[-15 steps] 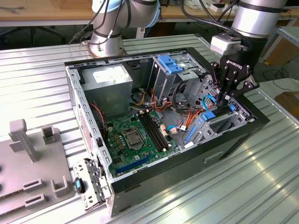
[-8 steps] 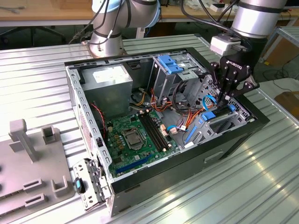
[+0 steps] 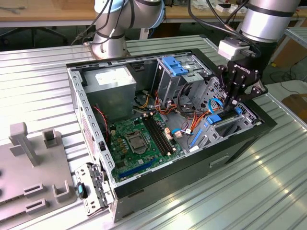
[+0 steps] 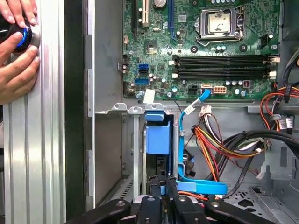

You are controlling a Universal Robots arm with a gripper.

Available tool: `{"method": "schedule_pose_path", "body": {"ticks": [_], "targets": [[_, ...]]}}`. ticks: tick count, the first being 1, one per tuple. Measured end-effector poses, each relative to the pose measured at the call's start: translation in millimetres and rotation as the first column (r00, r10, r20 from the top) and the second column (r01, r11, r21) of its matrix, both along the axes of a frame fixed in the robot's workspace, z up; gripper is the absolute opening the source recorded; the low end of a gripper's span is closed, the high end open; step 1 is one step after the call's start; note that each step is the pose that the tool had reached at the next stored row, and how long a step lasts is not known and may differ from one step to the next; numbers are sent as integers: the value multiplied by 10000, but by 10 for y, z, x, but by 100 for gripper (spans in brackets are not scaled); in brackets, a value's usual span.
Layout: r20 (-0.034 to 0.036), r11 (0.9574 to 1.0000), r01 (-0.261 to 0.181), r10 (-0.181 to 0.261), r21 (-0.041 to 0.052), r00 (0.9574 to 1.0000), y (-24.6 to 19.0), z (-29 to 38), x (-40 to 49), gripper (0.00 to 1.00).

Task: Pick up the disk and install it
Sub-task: 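Insert the second disk wire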

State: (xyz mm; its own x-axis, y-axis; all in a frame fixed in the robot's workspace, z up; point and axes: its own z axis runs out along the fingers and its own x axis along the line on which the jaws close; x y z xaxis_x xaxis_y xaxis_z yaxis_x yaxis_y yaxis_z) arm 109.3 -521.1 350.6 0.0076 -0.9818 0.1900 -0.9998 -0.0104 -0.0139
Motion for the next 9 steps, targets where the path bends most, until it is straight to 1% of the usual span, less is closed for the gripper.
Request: {"method": "schedule_pose_path", "body": {"ticks": [1, 2, 3, 5, 6, 7, 8, 9], "targets": [[99, 10000, -1, 1, 85, 10000, -5, -2, -8, 16], [154, 9999, -2, 0, 145, 9999, -9, -3, -12, 16], [181, 9998, -2, -1, 182, 9998, -12, -2, -17, 16], [185, 9998, -3, -1, 196, 9998, -13, -2, -27, 16], [184, 9976, -3, -10, 690, 9998, -52, -6, -46, 16], [215, 9950, -6, -16, 1003, 9998, -130, -16, -46, 16], [324, 9918, -18, -24, 1274, 9995, -212, -16, -47, 16], [335, 9904, -19, -27, 1385, 9994, -224, -20, -47, 16]]}}
